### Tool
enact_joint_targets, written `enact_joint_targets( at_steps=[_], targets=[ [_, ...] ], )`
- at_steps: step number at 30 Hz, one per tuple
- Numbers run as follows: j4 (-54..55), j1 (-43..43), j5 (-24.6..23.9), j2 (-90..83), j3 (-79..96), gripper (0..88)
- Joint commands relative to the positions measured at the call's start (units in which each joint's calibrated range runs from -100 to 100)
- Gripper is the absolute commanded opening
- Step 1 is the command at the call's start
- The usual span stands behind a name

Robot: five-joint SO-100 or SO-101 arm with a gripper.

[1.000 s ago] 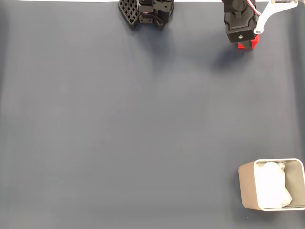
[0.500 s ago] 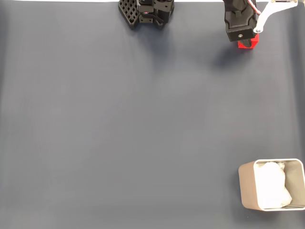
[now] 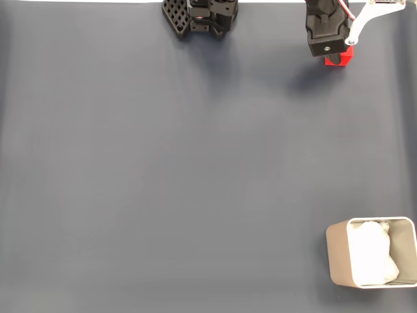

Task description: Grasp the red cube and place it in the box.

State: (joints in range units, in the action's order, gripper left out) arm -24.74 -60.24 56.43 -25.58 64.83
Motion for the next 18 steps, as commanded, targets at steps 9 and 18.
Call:
enact_joint_targets(
  at_steps=[9, 18],
  targets=[
    [-2.5, -1.0, -0.7, -2.2, -2.4, 4.2],
    [-4.2, -0.3, -1.1, -3.3, -4.4, 0.0]
  ],
)
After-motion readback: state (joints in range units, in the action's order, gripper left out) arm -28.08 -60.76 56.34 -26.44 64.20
